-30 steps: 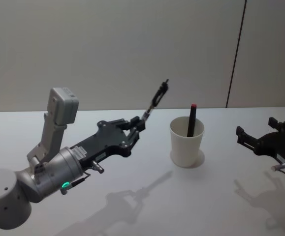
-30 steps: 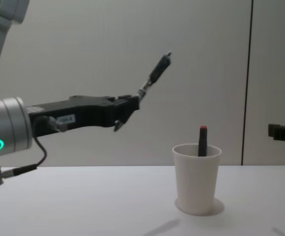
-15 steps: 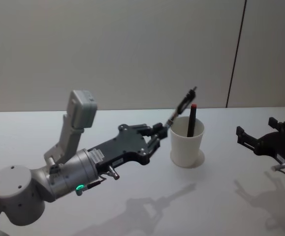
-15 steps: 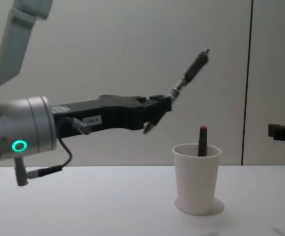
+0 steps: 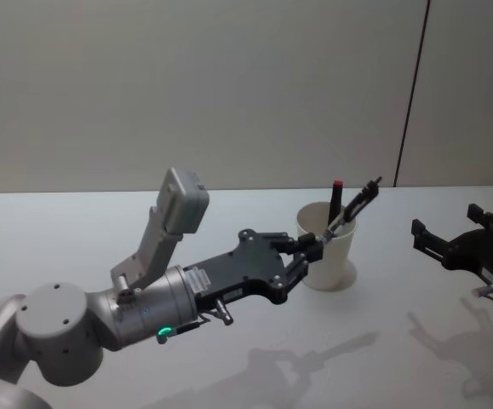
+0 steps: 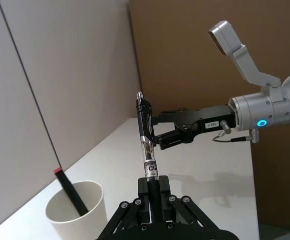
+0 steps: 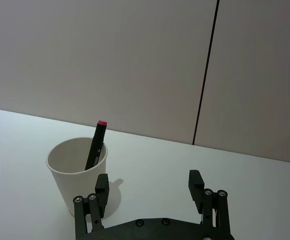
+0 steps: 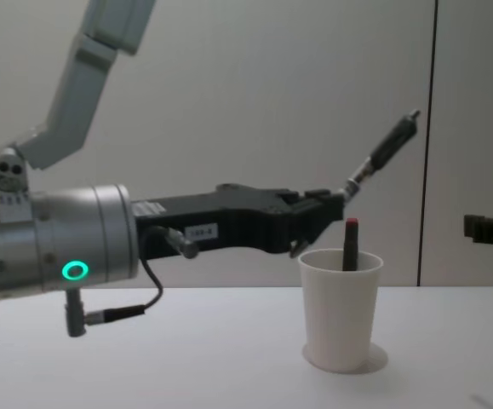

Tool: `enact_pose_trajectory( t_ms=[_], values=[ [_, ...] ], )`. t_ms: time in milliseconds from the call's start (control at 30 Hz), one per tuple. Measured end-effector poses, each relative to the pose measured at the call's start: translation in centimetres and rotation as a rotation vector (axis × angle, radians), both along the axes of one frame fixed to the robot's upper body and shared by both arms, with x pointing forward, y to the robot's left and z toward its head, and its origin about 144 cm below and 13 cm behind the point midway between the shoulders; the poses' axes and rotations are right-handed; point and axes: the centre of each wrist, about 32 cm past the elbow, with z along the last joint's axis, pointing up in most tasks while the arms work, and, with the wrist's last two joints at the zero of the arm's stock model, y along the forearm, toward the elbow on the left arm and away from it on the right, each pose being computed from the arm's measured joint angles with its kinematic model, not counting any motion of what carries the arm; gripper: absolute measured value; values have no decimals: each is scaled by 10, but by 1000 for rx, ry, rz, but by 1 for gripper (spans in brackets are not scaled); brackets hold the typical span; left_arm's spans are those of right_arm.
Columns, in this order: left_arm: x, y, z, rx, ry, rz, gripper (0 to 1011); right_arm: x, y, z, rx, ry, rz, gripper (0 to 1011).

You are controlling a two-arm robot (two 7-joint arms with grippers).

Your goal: Place the pen into the pen holder.

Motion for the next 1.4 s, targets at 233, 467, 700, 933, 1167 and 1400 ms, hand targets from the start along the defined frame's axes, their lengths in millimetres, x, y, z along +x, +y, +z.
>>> enact_pose_trajectory(
  t_ms=[233, 467, 700, 933, 1167, 1400],
  values=[
    [5, -11, -3, 17, 3, -29, 136, 0, 0, 0, 0, 0, 0, 1002],
    [9, -19, -5, 29, 3, -43, 136, 0, 0, 0, 0, 0, 0, 1001],
    [13, -27, -6, 39, -1, -49, 135, 0, 0, 0, 0, 0, 0, 1002],
    [15, -34, -6, 45, -7, -49, 136, 0, 0, 0, 0, 0, 0, 1002],
    [16, -38, -7, 49, -10, -48, 136, 0, 0, 0, 0, 0, 0, 1001],
    [16, -40, -6, 51, -12, -47, 136, 0, 0, 0, 0, 0, 0, 1002]
  ],
)
